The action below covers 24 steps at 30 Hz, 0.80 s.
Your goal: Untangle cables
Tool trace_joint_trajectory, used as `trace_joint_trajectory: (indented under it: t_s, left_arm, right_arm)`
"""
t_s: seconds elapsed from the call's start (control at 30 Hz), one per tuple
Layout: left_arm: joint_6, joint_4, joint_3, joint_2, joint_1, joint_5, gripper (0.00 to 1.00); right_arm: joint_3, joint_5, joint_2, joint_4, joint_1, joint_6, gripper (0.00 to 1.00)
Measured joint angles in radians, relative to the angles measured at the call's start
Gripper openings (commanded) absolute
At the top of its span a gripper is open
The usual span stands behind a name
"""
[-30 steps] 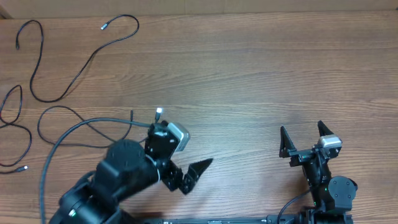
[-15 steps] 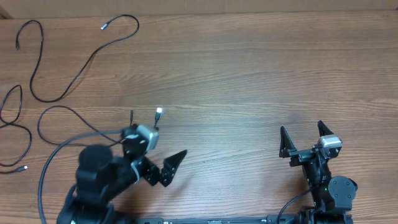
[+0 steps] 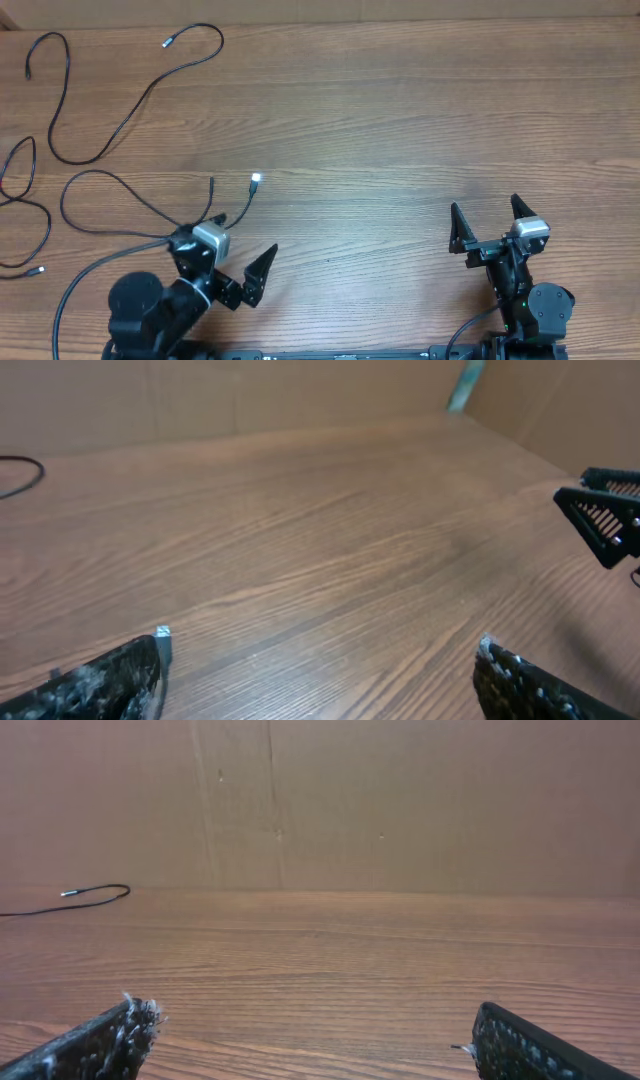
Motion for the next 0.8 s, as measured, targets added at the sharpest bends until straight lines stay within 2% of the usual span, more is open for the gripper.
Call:
trace_joint_trajectory:
  t_s: [0.3,0.5,0.63,0.8]
  left_arm:
    - [0.000,-0.031,-0.016,-0.072,0.074,-0.016,0.99]
    - [0.000,0.000,-0.077,-0.142,0.124,-0.043,0.99]
    - [0.000,0.092,-0.160,-0.195,0.137,-0.068,1.00]
    - [-0.012,0.292,-0.264,-0.247,0.137,-0.096,1.00]
  right_arm:
    - [0.000,0.000,0.000,0.000,0.000,0.000,1.00]
    - [0.000,0.000,0.000,0.000,0.000,0.000,1.00]
    - [0.000,0.000,0.000,0.000,0.000,0.000,1.00]
    - [0.000,0.000,0.000,0.000,0.000,0.000,1.00]
